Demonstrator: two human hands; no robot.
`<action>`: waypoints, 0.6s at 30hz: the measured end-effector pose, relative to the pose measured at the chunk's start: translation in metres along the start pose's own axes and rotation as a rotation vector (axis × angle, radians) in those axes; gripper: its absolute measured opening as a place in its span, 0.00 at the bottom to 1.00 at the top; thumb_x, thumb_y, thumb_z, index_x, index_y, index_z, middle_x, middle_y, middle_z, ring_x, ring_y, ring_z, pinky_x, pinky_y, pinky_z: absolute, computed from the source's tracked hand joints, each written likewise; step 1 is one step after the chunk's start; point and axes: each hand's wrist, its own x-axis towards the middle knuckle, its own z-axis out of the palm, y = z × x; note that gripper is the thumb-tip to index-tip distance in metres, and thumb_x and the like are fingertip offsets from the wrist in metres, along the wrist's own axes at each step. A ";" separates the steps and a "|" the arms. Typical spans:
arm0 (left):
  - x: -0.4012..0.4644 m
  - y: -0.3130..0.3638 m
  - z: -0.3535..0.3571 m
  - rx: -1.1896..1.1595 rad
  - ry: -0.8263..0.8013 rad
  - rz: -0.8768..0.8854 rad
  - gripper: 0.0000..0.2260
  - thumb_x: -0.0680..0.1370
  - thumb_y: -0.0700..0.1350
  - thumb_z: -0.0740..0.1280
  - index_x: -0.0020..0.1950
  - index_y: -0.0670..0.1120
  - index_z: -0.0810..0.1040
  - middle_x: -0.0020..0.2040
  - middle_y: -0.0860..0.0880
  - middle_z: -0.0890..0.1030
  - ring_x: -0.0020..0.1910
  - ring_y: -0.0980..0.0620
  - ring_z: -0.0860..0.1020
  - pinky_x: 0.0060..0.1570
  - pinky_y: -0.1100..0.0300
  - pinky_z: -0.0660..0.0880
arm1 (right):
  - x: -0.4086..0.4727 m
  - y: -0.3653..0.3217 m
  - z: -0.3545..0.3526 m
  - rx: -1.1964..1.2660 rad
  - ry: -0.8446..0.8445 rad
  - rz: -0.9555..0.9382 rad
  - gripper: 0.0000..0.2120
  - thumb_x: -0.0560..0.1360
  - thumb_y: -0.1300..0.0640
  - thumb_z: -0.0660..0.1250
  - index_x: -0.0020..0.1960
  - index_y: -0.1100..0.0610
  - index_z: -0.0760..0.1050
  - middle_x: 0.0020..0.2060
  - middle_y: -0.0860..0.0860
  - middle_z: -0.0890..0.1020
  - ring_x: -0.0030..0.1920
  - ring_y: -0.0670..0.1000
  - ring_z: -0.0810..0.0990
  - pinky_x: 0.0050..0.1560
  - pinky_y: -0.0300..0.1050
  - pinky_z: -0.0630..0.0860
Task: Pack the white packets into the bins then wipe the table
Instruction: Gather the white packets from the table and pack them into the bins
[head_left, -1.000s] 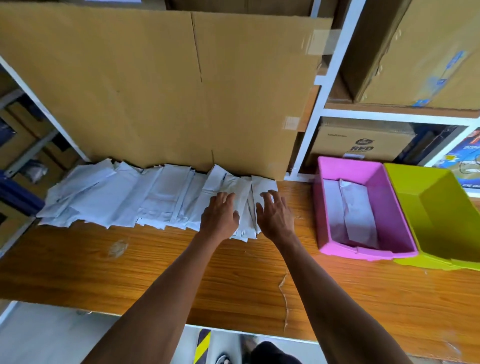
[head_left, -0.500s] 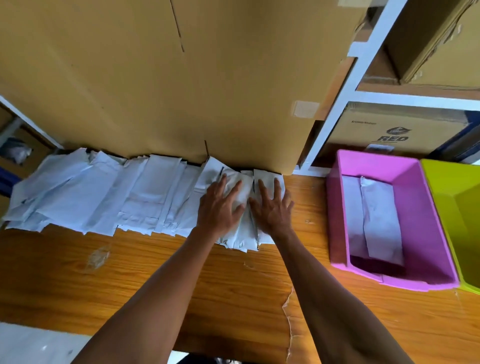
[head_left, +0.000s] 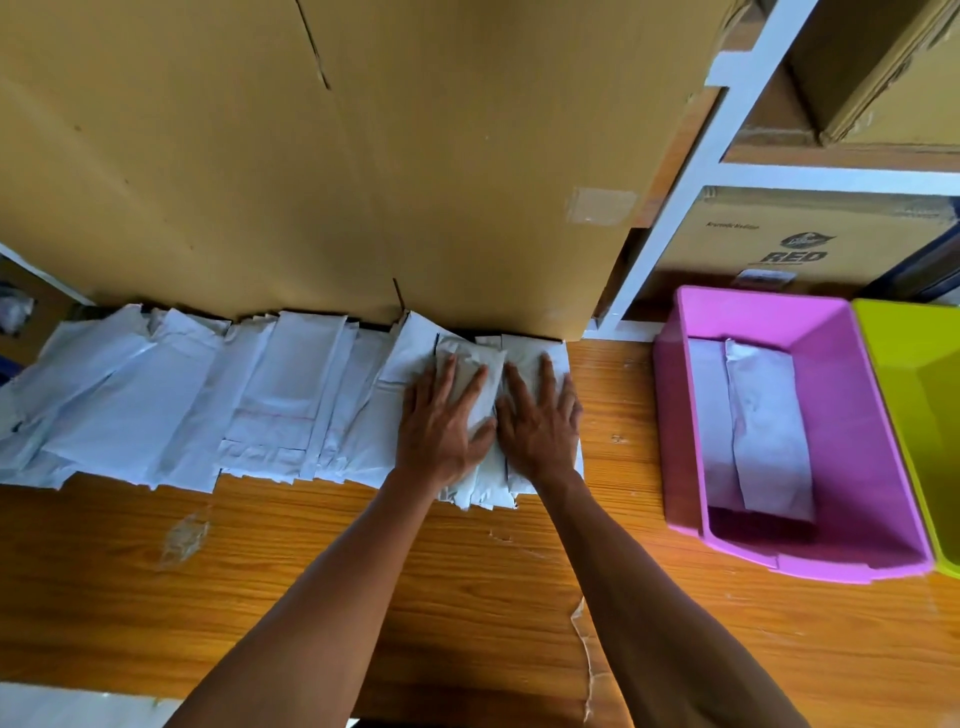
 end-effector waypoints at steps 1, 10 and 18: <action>0.000 0.002 -0.002 0.000 -0.015 0.000 0.35 0.81 0.67 0.57 0.86 0.59 0.53 0.87 0.44 0.51 0.85 0.38 0.52 0.81 0.38 0.54 | -0.004 -0.001 -0.001 -0.021 0.006 0.020 0.31 0.84 0.32 0.47 0.84 0.35 0.43 0.85 0.52 0.39 0.83 0.69 0.46 0.78 0.70 0.56; -0.002 0.024 -0.009 -0.018 -0.046 0.005 0.35 0.80 0.62 0.61 0.86 0.57 0.56 0.86 0.48 0.55 0.81 0.38 0.61 0.71 0.38 0.71 | -0.019 0.001 -0.012 -0.071 0.043 0.045 0.30 0.82 0.35 0.56 0.82 0.36 0.52 0.85 0.55 0.50 0.78 0.69 0.60 0.64 0.71 0.71; -0.008 0.036 -0.008 -0.051 -0.016 -0.091 0.35 0.81 0.62 0.62 0.86 0.60 0.55 0.87 0.47 0.53 0.81 0.36 0.60 0.74 0.39 0.69 | -0.030 0.023 -0.018 -0.080 0.058 0.094 0.29 0.83 0.38 0.53 0.83 0.39 0.52 0.84 0.54 0.47 0.80 0.68 0.56 0.67 0.70 0.68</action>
